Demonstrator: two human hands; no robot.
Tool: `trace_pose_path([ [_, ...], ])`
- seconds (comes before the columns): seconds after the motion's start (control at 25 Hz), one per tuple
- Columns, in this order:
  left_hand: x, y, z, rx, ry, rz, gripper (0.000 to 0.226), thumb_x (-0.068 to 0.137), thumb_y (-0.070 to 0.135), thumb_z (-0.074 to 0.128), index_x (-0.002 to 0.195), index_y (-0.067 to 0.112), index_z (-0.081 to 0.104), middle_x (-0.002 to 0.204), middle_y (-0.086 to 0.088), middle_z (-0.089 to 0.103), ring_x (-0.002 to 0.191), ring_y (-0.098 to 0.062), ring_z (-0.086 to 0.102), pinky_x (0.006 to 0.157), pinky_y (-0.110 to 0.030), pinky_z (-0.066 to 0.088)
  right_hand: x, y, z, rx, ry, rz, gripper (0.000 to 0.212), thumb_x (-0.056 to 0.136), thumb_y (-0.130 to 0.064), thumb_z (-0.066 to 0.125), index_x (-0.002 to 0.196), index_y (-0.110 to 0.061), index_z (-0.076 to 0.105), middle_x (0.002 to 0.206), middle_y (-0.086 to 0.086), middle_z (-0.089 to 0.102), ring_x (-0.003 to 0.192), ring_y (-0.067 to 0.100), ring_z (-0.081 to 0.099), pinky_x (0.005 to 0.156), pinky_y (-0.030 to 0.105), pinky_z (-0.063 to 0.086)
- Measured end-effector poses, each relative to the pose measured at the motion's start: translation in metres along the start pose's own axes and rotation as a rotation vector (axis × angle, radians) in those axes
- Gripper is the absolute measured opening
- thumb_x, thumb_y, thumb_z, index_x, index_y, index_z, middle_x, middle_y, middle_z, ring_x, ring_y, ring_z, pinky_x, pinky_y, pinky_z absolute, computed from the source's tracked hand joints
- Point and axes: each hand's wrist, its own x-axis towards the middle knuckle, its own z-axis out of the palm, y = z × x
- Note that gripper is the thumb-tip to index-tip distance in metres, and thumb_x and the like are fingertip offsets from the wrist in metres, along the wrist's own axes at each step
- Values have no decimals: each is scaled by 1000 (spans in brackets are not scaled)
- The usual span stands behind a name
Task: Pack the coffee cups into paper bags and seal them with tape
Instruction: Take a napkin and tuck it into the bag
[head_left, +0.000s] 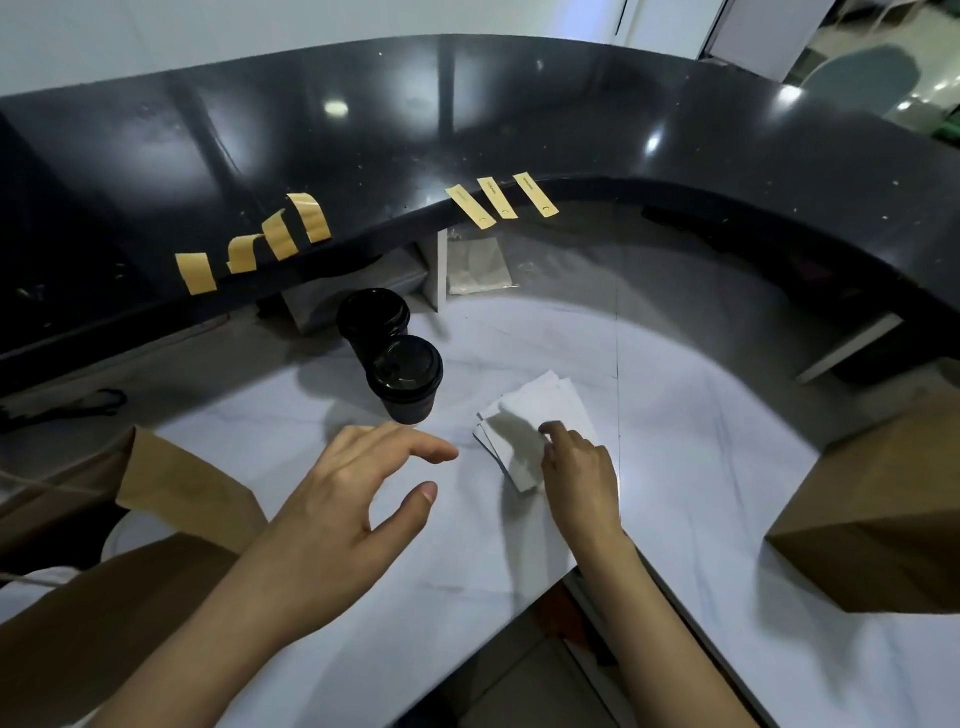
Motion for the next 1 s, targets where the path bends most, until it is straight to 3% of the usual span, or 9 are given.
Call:
trace_pose_path([
  [0.08,-2,-1,-1,-4,10,-3,23,95,35,54,116,41,59,119,30,58,120,-5,49,93,-6,32,2,-2,-2,12,5,-3,42,67,20,58,97,-9,61,71,7,55,53,28,31,54,32,26],
  [0.2,-4,-3,-2,-4,21,-10,22,94,36,54,115,42,59,118,29,58,119,-4,49,92,-6,32,1,-6,0,-10,-47,-71,37,60,21,61,80,-10,57,78,6,53,55,28,39,51,31,27],
  [0.32,-6,-2,-3,-2,22,-17,23,94,36,54,115,43,59,118,31,56,118,-2,48,91,-5,31,-11,-11,10,-97,-92,-157,17,71,-8,76,73,-11,59,73,3,54,60,28,50,57,33,35],
  [0.4,-8,-3,-5,-3,27,-18,23,95,36,53,115,44,59,118,32,56,118,-3,48,91,-6,32,-17,-14,12,-126,-111,-133,23,74,-29,76,78,-13,61,73,2,55,65,28,53,60,35,38],
  [0.56,-15,-4,-8,6,34,-25,22,95,38,52,115,45,58,118,32,55,121,-3,47,93,-5,31,-12,-18,12,-199,-38,-131,36,57,2,82,61,-12,50,57,2,44,50,23,33,54,32,30],
  [0.72,-21,-3,-11,4,41,-38,22,95,39,51,115,45,58,119,33,53,123,-2,45,94,-4,30,-8,-23,4,-113,43,-96,33,64,5,75,62,-11,46,54,4,43,50,23,29,54,32,29],
  [0.88,-27,-3,-12,12,50,-40,20,97,40,51,116,45,57,119,34,52,123,-2,45,93,-4,30,-5,-27,-12,40,224,-24,22,70,14,67,75,-5,56,57,8,49,49,31,41,51,38,40],
  [1.0,-31,-2,-13,6,54,-42,19,99,35,55,116,43,58,119,33,52,124,-3,44,94,-5,29,-5,-42,-39,231,154,36,23,86,8,59,104,-7,59,75,8,60,63,33,51,59,39,45],
])
